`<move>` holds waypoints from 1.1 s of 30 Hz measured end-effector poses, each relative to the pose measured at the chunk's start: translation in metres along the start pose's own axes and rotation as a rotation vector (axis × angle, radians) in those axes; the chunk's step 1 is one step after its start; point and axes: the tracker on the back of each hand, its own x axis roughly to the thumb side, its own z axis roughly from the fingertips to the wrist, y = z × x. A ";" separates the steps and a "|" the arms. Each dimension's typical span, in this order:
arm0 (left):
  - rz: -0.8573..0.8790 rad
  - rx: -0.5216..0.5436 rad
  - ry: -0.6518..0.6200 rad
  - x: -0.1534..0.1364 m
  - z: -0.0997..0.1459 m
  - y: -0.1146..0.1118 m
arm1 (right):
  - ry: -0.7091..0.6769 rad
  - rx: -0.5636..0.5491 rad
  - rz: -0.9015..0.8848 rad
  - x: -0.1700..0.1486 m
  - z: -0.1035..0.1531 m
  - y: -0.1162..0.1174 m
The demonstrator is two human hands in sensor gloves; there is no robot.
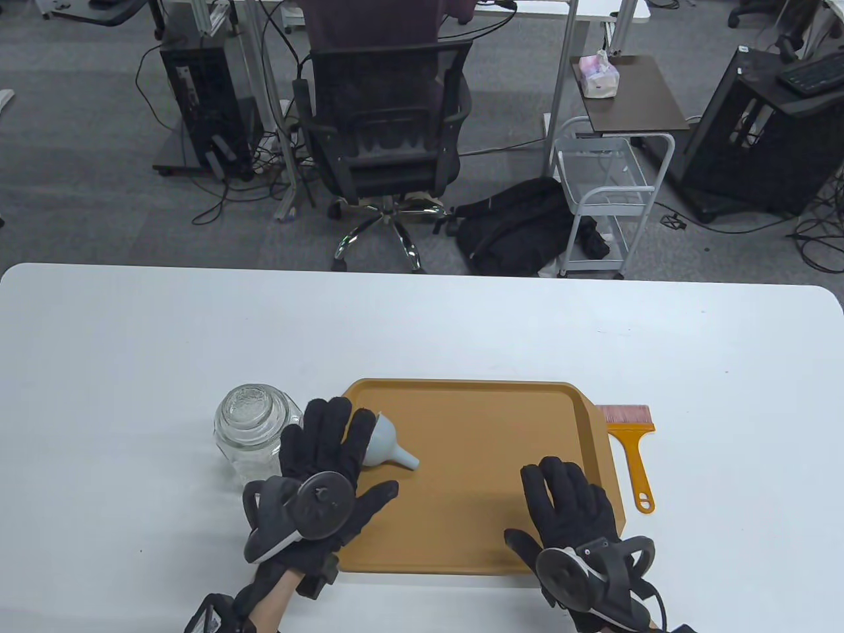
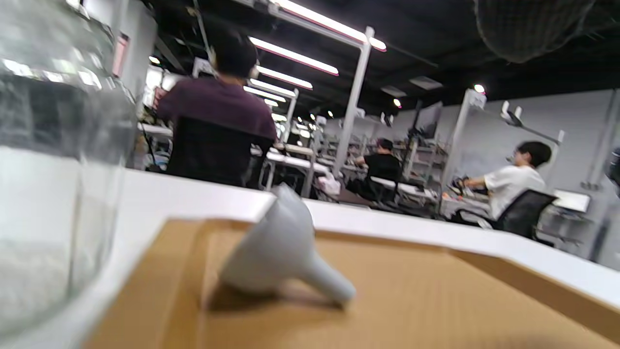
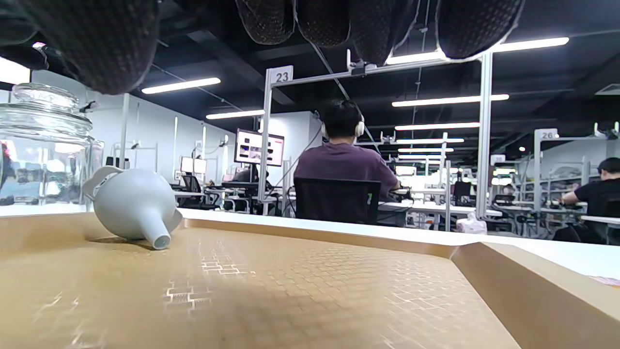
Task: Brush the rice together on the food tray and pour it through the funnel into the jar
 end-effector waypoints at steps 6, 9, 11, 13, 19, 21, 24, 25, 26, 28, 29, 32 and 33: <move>-0.046 -0.176 -0.016 -0.001 -0.002 -0.042 | 0.052 0.147 0.142 -0.002 -0.017 0.019; -0.062 -0.248 -0.013 -0.006 0.001 -0.057 | 0.068 0.237 0.154 -0.008 -0.020 0.033; -0.115 -0.243 -0.015 -0.006 0.001 -0.061 | 0.074 0.280 0.152 -0.010 -0.021 0.037; -0.121 -0.244 -0.005 -0.006 0.001 -0.061 | 0.078 0.281 0.147 -0.011 -0.021 0.038; -0.111 -0.263 -0.001 -0.010 0.000 -0.064 | 0.037 0.303 0.177 -0.004 -0.016 0.046; -0.106 -0.269 0.006 -0.013 0.000 -0.065 | 0.032 0.303 0.182 -0.002 -0.015 0.049; -0.105 -0.277 0.019 -0.016 -0.001 -0.066 | 0.029 0.302 0.182 -0.002 -0.015 0.050; -0.105 -0.279 0.022 -0.016 -0.001 -0.067 | 0.030 0.303 0.179 -0.002 -0.015 0.050; -0.104 -0.283 0.024 -0.017 -0.001 -0.067 | 0.029 0.308 0.175 -0.002 -0.015 0.050; -0.101 -0.291 0.026 -0.017 -0.001 -0.068 | 0.028 0.315 0.169 -0.002 -0.015 0.050; -0.100 -0.293 0.027 -0.017 -0.001 -0.069 | 0.028 0.316 0.168 -0.002 -0.015 0.050; -0.108 -0.305 0.030 -0.018 -0.001 -0.070 | 0.022 0.320 0.170 -0.002 -0.014 0.049; -0.106 -0.308 0.031 -0.018 -0.001 -0.070 | 0.021 0.321 0.168 -0.002 -0.014 0.049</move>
